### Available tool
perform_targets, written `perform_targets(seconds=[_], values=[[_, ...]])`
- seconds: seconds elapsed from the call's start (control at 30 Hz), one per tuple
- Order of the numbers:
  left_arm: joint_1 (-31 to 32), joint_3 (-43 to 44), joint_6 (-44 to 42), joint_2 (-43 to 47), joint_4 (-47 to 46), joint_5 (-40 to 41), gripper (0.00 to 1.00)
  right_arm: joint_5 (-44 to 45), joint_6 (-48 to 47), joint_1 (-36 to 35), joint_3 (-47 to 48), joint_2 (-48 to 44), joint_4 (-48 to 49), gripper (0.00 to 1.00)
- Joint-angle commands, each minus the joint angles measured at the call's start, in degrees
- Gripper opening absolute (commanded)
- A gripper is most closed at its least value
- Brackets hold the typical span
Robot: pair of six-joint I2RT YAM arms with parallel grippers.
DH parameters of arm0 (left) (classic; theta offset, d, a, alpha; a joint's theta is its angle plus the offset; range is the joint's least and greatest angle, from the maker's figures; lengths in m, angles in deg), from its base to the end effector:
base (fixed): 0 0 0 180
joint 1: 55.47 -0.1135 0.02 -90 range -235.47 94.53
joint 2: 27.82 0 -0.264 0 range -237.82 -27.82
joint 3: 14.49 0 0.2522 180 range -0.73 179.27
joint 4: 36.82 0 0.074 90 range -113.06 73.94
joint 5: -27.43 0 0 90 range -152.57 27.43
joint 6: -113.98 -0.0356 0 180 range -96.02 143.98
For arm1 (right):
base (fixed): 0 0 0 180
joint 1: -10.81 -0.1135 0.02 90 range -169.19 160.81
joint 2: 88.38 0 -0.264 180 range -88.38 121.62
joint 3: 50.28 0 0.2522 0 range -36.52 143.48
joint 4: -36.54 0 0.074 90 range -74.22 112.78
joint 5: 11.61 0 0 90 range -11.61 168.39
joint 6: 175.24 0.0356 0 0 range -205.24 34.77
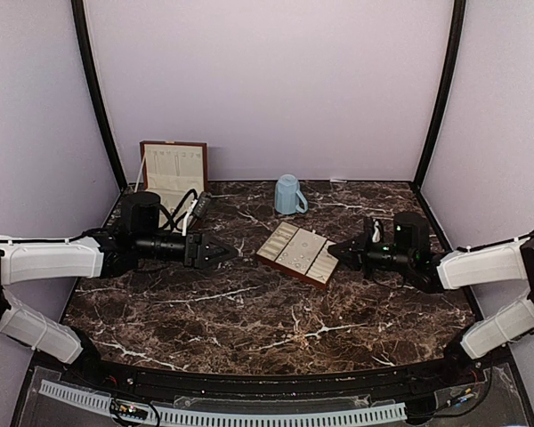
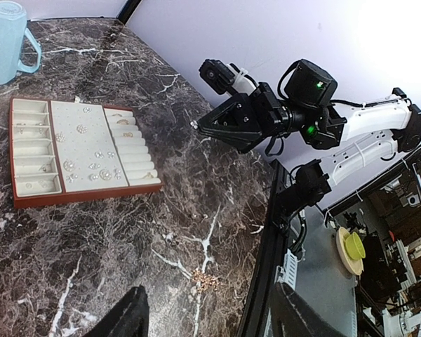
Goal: Organize the mixed jewelry
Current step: Insert the earring into the earring holder.
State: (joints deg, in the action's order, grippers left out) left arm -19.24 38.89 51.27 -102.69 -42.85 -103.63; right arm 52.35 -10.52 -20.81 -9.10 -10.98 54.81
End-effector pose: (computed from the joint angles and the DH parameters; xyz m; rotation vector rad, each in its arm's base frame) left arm 0.2144 -0.1861 0.2491 0.7039 1.8951 -1.3978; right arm 0.2189 0.1531 0.1895 0.4651 2.1875 1.5894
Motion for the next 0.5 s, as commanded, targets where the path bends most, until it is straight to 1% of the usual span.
perform_targets(seconds=[0.0, 0.2, 0.47], values=[[-0.21, 0.11, -1.29, 2.65, 0.29, -0.46, 0.61, -5.56, 1.09, 1.34, 0.36, 2.64, 4.86, 0.00], [-0.26, 0.12, -1.37, 2.73, -0.18, -1.73, 0.61, -11.27, 1.30, 1.82, 2.91, 6.33, 6.60, 0.00], [-0.09, -0.51, -0.73, 2.90, -3.58, -5.17, 0.61, -20.07, -1.77, 1.53, 6.80, 7.89, 4.32, 0.00]])
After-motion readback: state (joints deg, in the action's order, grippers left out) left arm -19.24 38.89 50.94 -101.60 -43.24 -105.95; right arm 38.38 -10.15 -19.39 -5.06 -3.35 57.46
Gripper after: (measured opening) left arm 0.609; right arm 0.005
